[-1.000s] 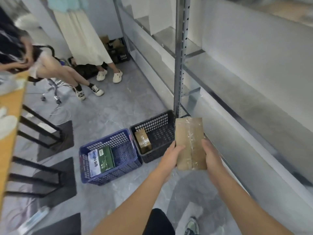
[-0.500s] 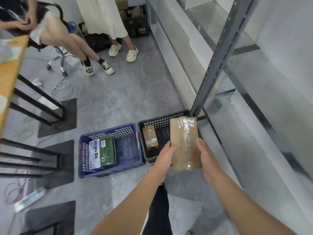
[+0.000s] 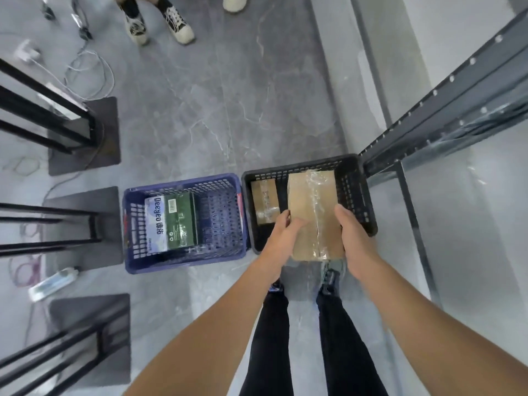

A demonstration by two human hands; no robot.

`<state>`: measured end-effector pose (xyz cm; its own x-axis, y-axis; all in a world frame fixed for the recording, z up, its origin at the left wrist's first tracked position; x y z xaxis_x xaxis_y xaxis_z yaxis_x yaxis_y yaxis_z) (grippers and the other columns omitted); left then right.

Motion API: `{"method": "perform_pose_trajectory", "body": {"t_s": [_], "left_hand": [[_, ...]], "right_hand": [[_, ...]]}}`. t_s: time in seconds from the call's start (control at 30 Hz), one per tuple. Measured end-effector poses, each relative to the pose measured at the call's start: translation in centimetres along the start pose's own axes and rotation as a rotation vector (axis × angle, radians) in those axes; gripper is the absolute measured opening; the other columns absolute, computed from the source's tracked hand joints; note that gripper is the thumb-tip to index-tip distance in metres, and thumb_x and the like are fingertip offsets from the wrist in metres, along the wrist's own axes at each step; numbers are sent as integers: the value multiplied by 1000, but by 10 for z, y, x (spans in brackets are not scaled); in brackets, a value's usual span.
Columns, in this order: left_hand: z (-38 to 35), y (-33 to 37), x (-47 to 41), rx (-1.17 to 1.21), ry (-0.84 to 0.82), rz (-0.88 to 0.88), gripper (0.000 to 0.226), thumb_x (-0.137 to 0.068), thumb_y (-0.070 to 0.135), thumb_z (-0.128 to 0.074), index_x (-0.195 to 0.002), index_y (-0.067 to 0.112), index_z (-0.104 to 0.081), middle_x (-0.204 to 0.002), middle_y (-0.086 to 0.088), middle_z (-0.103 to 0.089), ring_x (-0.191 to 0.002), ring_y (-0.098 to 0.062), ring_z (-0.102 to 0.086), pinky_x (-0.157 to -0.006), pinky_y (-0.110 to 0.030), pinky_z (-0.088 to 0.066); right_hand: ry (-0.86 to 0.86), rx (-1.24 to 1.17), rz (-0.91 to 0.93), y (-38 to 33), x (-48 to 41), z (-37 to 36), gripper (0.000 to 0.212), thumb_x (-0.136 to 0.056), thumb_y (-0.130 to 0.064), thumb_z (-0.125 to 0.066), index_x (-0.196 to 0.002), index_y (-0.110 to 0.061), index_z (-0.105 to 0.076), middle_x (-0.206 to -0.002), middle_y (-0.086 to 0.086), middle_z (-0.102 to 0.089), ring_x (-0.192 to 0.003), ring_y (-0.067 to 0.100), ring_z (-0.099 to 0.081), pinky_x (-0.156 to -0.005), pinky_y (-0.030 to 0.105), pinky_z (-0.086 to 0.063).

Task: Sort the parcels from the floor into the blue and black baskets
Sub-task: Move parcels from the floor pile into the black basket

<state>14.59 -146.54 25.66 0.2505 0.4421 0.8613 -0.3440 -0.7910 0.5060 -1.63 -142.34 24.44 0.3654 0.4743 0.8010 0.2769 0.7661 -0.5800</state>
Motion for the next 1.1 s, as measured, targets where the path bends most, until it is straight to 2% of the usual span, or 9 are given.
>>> {"method": "perform_pose_trajectory", "body": {"t_s": [0.17, 0.3, 0.4, 0.5, 0.63, 0.73, 0.87, 0.93, 1.1], "left_hand": [[0, -14, -82, 26, 65, 25, 61, -105, 44, -53, -159, 34, -26, -128, 15, -50, -100, 4, -50, -89, -32, -41], [-3, -40, -156, 47, 96, 125, 64, -101, 54, -53, -157, 35, -30, -150, 4, -48, -130, -21, -49, -99, -41, -40], [-6, -60, -210, 38, 108, 152, 61, -98, 56, -55, -152, 35, -37, -145, 3, -53, -129, -22, -52, -101, -43, -44], [-4, -74, -251, 37, 127, 166, 61, -96, 56, -58, -150, 34, -42, -144, 4, -53, -128, -21, -52, -96, -42, -44], [8, -100, -312, 10, 164, 202, 58, -100, 52, -54, -153, 29, -44, -151, 0, -50, -137, -24, -47, -116, -50, -39], [18, -109, -349, -19, 178, 209, 58, -103, 49, -50, -156, 26, -43, -155, -2, -46, -139, -25, -46, -117, -49, -40], [23, -112, -382, -54, 184, 203, 80, -84, 66, -54, -154, 30, -44, -159, -4, -41, -143, -31, -43, -116, -55, -39], [24, -110, -395, -75, 188, 172, 91, -75, 69, -54, -157, 31, -41, -162, -3, -37, -146, -32, -39, -117, -56, -38], [31, -104, -413, -222, 197, 83, 91, -86, 64, -50, -164, 25, -24, -167, -2, -20, -150, -35, -30, -118, -58, -36]], "right_hand": [[-89, 74, -35, 28, -94, -10, 80, -81, -78, -54, -150, -37, -52, -152, -8, -55, -140, 19, -50, -122, 54, -36], [-139, 104, -112, 65, -172, -12, 101, -64, -88, -51, -152, -40, -48, -156, -9, -52, -143, 19, -48, -122, 55, -35], [-117, 93, -169, 90, -226, -15, 101, -60, -90, -53, -150, -42, -49, -155, -8, -53, -142, 21, -50, -121, 57, -36], [-110, 122, -167, 108, -270, -23, 97, -64, -88, -51, -150, -43, -49, -155, -10, -53, -142, 20, -50, -121, 55, -36], [-120, 170, -160, 136, -320, -41, 80, -80, -77, -49, -151, -41, -49, -155, -11, -53, -142, 17, -49, -122, 54, -35], [-131, 201, -149, 152, -354, -55, 77, -83, -74, -47, -152, -41, -47, -154, -11, -53, -141, 16, -49, -121, 53, -36], [-130, 209, -127, 163, -389, -68, 73, -88, -71, -46, -154, -40, -44, -154, -10, -53, -140, 16, -50, -120, 53, -37], [-140, 209, -111, 165, -404, -74, 73, -88, -71, -45, -155, -42, -42, -154, -10, -52, -140, 16, -50, -120, 54, -37], [-167, 207, -71, 170, -429, -90, 72, -91, -70, -47, -157, -45, -38, -160, -14, -46, -145, 13, -44, -124, 52, -32]]}}
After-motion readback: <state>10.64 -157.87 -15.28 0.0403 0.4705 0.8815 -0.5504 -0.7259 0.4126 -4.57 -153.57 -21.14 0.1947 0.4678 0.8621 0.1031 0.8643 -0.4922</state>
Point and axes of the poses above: each hand's wrist, its own x-axis away from the middle knuckle, its own z-axis out of the back of the hand, y = z × x, the point moved 4 cm from there along -x, towards the middle knuckle
